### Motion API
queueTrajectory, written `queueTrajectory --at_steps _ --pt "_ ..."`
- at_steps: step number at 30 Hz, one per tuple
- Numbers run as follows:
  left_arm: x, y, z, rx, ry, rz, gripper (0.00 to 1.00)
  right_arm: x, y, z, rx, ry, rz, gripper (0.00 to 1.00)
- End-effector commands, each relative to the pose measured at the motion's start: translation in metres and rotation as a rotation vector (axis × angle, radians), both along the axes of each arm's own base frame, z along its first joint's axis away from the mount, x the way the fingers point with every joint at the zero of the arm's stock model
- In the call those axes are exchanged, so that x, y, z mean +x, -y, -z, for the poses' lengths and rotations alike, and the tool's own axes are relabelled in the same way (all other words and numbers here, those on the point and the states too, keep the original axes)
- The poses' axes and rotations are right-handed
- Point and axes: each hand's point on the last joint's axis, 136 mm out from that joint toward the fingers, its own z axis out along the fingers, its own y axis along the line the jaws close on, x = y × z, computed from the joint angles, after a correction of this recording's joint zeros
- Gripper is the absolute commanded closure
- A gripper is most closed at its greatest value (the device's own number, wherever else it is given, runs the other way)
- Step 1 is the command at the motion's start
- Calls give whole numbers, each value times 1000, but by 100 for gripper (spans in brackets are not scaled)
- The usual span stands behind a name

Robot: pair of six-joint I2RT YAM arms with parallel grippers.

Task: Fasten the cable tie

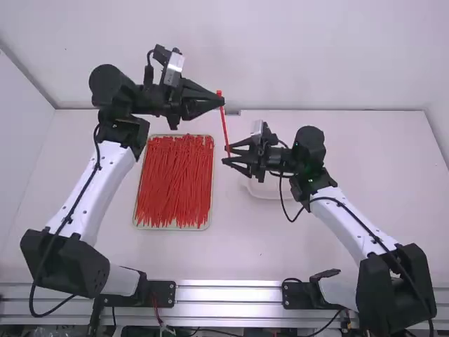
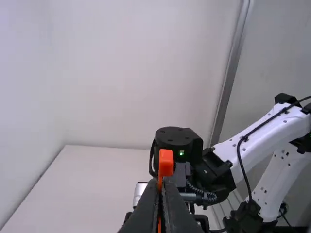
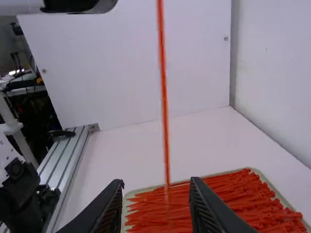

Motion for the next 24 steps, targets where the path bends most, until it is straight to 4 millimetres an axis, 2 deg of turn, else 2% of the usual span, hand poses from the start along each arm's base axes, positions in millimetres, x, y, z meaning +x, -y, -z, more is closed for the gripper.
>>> queueTrajectory --at_steps 1,15,17,24 --pt "2 -6 -11 -10 14 -25 98 -2 -1 -11 9 49 -26 64" --pt "4 -4 -14 -22 -20 -34 98 -1 -1 -11 8 56 -22 65" --pt "3 -5 -15 -25 -30 -34 98 -1 -1 -11 8 57 -22 69" --pt "3 -4 -15 -26 -34 -34 98 -1 -1 -11 8 57 -23 99"
